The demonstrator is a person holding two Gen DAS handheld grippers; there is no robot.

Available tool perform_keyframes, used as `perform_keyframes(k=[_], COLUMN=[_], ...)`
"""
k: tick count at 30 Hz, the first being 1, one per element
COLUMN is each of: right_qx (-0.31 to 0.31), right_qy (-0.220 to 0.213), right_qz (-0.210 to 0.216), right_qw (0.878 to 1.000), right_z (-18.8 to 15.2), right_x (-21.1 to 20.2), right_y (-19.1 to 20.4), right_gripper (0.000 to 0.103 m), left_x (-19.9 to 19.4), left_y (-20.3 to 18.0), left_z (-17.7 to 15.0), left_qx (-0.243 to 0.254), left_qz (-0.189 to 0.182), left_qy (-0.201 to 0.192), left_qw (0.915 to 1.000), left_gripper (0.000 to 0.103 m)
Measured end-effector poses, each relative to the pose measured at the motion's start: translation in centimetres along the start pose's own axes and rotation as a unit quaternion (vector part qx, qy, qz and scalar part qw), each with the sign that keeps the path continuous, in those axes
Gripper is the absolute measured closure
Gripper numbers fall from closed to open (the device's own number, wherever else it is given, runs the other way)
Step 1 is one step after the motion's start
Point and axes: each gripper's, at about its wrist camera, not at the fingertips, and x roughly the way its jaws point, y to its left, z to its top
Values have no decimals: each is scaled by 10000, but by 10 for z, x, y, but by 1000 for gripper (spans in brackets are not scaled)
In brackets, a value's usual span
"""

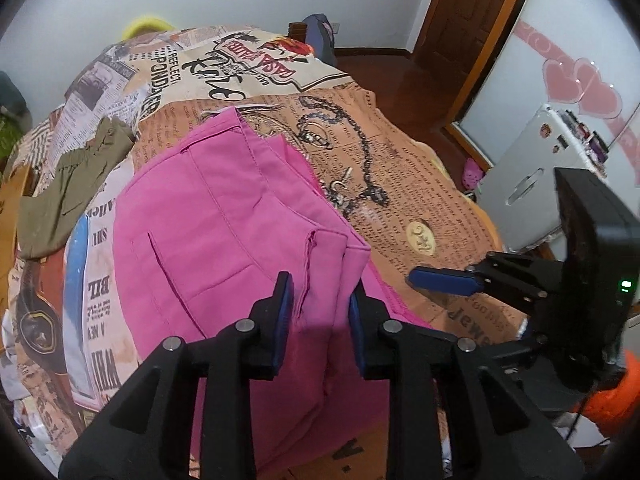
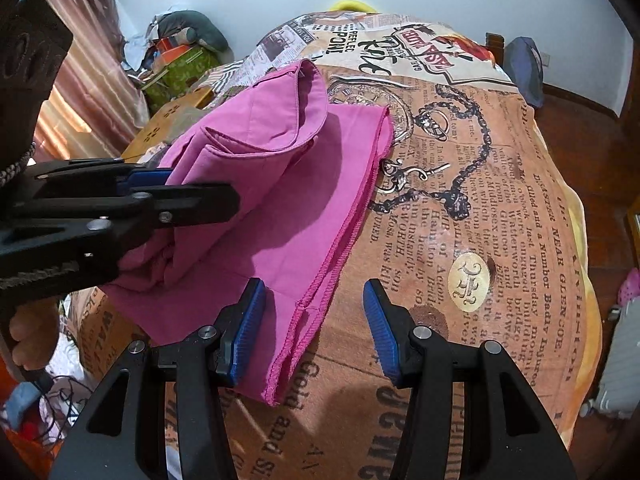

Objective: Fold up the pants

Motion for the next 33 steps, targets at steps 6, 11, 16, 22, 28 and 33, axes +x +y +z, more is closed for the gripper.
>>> perform_keyframes(k=[6, 11, 16, 22, 28, 33], right_qx=[-160, -174, -198, -103, -66, -214], right_qy=[-139, -357, -523, -572, -227, -123], right_qz=[-164, -93, 13, 11, -175, -301], right_qw=[9996, 9992, 9984, 9983, 9996, 9992], right_z=[5, 15, 26, 38, 32, 19], right_x=[-11, -25, -30, -21, 4, 3], right_y=[4, 9, 20, 29, 28, 24], right_gripper=[56, 56, 56, 56, 56, 55], left_x=[-32, -49, -40, -18, -17, -33], left_y=[-1, 22, 54, 47, 32, 50], left_z=[-2, -2, -11, -39, -45, -32], left_qx=[80, 36, -52, 196, 445, 135], left_qz=[-55, 296, 538, 517, 624, 732], left_qy=[-311, -527, -261, 29, -105, -378], left_qw=[9995, 9982, 9982, 9985, 9970, 9965], left_gripper=[72, 60, 59, 56, 53, 53])
